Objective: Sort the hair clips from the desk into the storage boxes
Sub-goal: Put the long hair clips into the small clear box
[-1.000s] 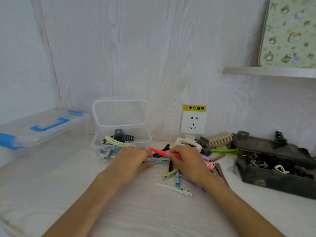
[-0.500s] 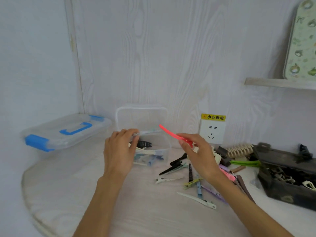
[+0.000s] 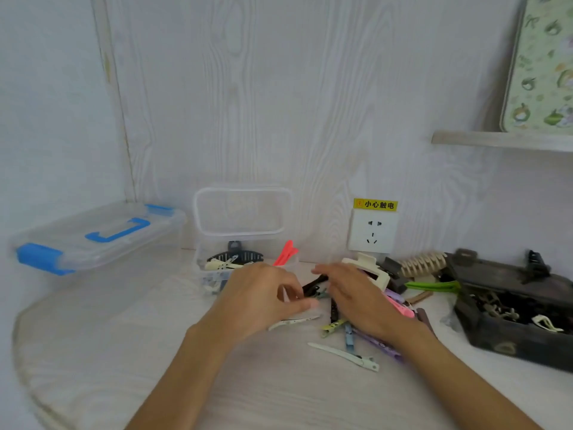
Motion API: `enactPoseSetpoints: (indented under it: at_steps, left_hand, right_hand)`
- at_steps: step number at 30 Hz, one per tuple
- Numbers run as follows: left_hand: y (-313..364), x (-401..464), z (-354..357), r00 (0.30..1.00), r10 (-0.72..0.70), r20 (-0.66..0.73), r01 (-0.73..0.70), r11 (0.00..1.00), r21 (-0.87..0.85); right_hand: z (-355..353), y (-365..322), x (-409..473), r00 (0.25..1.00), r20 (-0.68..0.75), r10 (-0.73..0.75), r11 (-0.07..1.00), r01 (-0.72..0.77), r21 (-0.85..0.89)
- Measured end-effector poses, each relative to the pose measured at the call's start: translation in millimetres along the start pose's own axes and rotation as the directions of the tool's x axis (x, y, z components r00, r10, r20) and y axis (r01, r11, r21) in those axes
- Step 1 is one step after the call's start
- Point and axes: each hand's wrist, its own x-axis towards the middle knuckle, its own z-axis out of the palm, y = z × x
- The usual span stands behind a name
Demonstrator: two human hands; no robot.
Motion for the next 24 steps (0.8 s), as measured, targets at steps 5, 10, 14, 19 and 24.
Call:
enactPoseSetpoints:
  at_steps: [5, 10, 14, 19, 24]
  left_hand:
    - [3.3, -1.1, 9.4, 0.971, 0.067, 0.231, -0.099, 0.987, 0.128]
    - [-8.2, -5.9, 19.9, 0.98, -0.008, 0.198, -0.031, 0.981, 0.193]
    - [-19.8, -12.7, 23.6, 0.982, 0.029, 0.185, -0.052, 0.992, 0.119]
    - [-18.7, -14.8, 25.3, 0.992, -0.044, 0.115, 0.044, 0.999, -0.002]
    - [-19.1, -16.5, 27.6, 0.993, -0.105, 0.052, 0.106, 0.994, -0.019]
  right_hand:
    - [5.8, -1.3, 0.0, 0.961, 0.275, 0.042, 0.984, 0.008, -0.178]
    - [1.4, 0.7, -0.7, 0.977, 0.215, 0.0, 0.96, 0.06, -0.274]
    - [-4.0, 2.5, 0.7, 0.985, 0.167, -0.052, 0.965, 0.092, -0.245]
    - [-4.0, 1.7, 1.1, 0.982, 0.124, -0.145, 0.976, 0.163, -0.147]
    - [-4.0, 2.1, -0.9, 0.98, 0.096, -0.175, 0.972, 0.188, -0.144]
